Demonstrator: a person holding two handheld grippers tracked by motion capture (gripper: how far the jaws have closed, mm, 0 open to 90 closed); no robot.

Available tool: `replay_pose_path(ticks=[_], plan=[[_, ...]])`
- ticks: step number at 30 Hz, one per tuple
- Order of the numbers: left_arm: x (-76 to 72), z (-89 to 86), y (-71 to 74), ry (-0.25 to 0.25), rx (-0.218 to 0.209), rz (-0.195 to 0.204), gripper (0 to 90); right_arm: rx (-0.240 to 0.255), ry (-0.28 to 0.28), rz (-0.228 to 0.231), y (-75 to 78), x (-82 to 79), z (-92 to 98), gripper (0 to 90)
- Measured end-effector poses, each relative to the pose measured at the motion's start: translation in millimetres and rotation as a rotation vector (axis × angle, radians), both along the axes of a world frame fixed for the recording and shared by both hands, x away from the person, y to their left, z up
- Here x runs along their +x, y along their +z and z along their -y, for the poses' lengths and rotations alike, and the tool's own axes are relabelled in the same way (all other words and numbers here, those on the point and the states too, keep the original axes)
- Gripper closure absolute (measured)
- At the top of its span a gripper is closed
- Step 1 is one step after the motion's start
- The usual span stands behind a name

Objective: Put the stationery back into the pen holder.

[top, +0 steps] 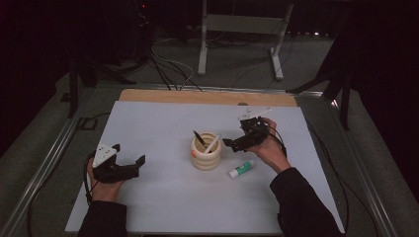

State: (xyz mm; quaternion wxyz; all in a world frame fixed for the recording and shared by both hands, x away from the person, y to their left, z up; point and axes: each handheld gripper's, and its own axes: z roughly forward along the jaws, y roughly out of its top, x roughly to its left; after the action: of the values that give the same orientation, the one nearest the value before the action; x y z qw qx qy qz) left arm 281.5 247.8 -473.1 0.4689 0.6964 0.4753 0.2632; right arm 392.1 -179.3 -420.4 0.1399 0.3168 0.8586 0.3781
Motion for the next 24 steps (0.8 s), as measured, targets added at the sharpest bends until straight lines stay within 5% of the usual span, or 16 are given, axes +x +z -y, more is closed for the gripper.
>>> replay_pose_path(ticks=[24], plan=[[-0.1, 0.5, -0.1, -0.001, 0.001, 0.0, 0.0, -0.135, 0.095, -0.059, -14.0, -5.7, 2.3, 0.7]])
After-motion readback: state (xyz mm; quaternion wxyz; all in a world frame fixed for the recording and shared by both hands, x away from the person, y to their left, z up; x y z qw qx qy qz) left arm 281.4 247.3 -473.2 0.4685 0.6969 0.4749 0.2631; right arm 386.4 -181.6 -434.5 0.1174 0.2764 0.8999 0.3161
